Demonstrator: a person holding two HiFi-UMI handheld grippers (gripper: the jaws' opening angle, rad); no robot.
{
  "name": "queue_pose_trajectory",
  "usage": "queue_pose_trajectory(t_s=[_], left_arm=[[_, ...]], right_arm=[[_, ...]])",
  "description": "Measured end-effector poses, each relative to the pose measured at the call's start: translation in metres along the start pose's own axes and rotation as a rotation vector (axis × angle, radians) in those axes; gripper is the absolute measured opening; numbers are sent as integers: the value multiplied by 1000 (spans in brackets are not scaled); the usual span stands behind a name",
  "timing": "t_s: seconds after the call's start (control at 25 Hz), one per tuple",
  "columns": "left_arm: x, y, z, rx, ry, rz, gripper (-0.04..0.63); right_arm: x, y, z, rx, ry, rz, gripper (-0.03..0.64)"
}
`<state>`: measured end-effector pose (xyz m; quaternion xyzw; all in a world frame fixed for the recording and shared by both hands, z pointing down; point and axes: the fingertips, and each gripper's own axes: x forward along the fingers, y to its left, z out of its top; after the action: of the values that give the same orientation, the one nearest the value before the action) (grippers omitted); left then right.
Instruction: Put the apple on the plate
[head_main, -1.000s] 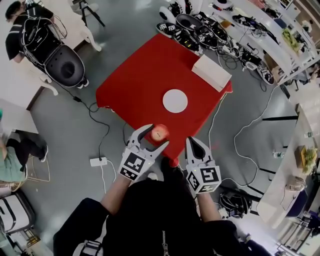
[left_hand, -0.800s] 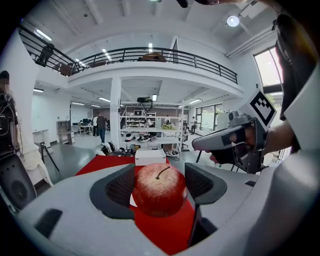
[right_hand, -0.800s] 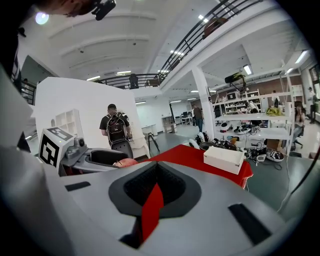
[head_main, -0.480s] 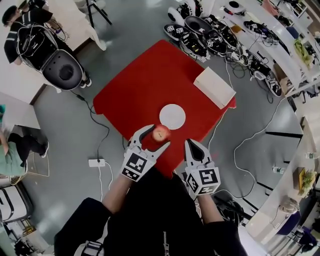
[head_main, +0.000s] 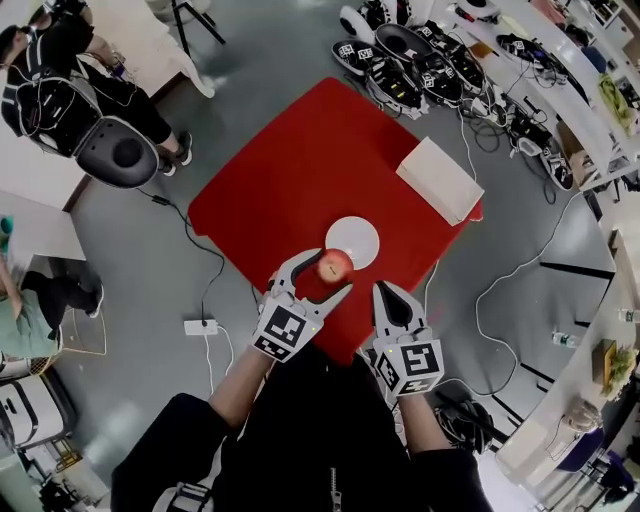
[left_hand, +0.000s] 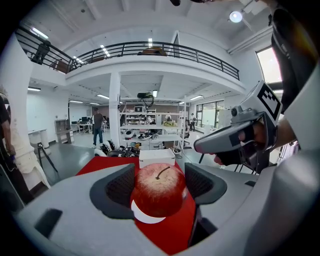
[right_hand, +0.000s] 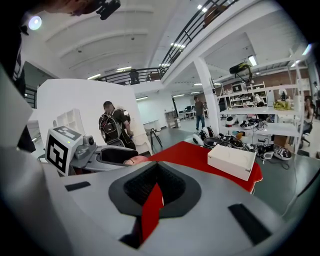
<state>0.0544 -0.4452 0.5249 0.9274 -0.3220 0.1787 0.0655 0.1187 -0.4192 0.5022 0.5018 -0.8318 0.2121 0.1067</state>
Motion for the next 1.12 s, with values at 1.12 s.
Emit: queue_pose_trajectory(t_s=[1.12], left_arm=[[156, 33, -127, 71, 81, -37, 314]], right_arm=[[60, -57, -74, 46, 102, -93, 11]])
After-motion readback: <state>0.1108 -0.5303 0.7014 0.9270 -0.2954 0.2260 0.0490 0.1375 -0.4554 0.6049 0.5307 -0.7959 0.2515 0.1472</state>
